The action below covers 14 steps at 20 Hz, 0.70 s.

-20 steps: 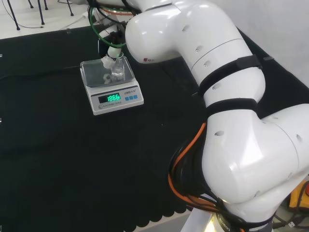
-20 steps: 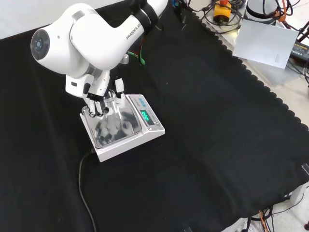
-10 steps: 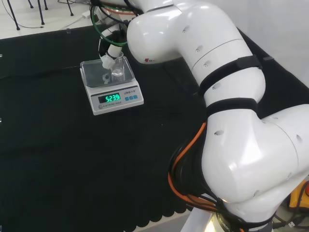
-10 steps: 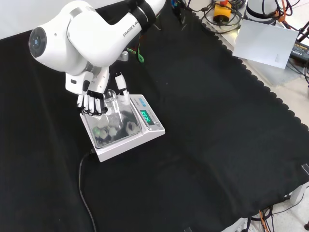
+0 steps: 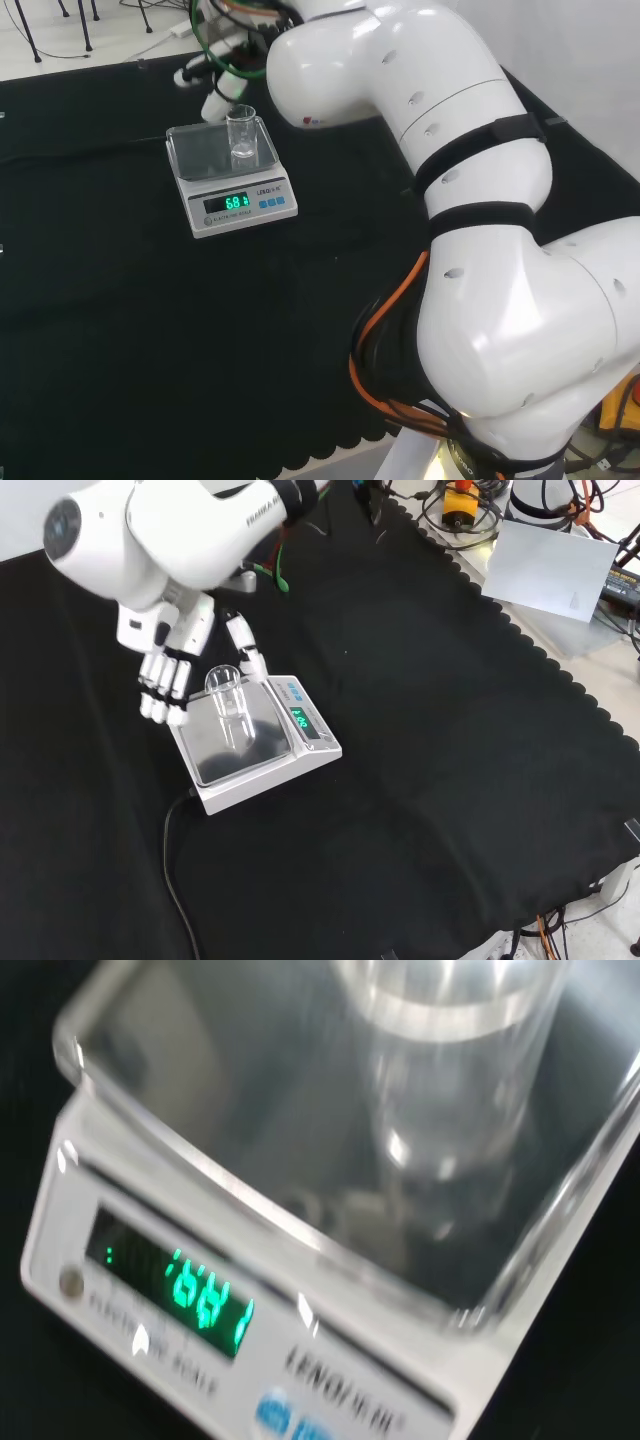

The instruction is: Put the beaker on the electronic balance.

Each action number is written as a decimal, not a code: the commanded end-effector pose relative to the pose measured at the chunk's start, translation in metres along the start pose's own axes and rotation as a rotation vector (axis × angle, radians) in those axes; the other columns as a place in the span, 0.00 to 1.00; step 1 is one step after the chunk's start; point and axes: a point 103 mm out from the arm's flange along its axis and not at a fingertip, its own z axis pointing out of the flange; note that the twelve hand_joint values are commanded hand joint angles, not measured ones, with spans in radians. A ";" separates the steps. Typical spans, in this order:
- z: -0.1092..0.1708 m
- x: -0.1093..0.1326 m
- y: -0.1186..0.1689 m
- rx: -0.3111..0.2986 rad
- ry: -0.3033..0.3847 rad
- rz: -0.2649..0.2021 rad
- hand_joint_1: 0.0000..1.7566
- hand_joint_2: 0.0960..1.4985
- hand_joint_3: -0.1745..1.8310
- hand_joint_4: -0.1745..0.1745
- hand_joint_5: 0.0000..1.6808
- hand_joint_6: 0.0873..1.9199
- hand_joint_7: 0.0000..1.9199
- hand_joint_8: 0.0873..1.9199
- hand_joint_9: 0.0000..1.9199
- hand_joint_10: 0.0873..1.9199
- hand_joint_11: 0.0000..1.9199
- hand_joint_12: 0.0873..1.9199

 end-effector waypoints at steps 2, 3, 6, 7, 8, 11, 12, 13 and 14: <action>-0.027 0.024 -0.074 -0.129 -0.045 0.005 0.30 0.49 0.05 0.79 0.00 0.00 0.00 0.00 0.00 0.00 0.00 0.31; -0.035 0.026 -0.085 -0.182 -0.067 0.017 0.30 0.50 0.06 0.75 0.00 0.00 0.01 0.00 0.01 0.00 0.00 0.32; -0.053 0.030 -0.128 -0.440 -0.147 0.092 0.30 0.54 0.08 0.49 0.18 0.03 0.20 0.10 0.21 0.13 0.07 0.57; -0.055 0.030 -0.141 -0.512 -0.164 0.126 0.34 0.58 0.10 0.34 0.29 0.13 0.32 0.21 0.34 0.24 0.17 0.63; -0.056 0.030 -0.152 -0.545 -0.179 0.168 0.37 0.61 0.11 0.19 0.40 0.22 0.44 0.30 0.46 0.32 0.29 0.65; -0.045 0.022 -0.179 -0.495 -0.196 0.283 0.58 0.56 0.28 0.43 0.59 0.47 0.73 0.35 0.74 0.38 0.62 0.56; -0.040 0.019 -0.187 -0.470 -0.188 0.313 0.61 0.52 0.35 0.38 0.61 0.50 0.77 0.34 0.78 0.37 0.68 0.53; -0.033 0.015 -0.196 -0.445 -0.176 0.344 0.62 0.49 0.40 0.33 0.62 0.53 0.79 0.34 0.80 0.37 0.70 0.52; -0.028 0.013 -0.203 -0.426 -0.167 0.368 0.63 0.47 0.43 0.30 0.62 0.54 0.80 0.33 0.81 0.37 0.72 0.51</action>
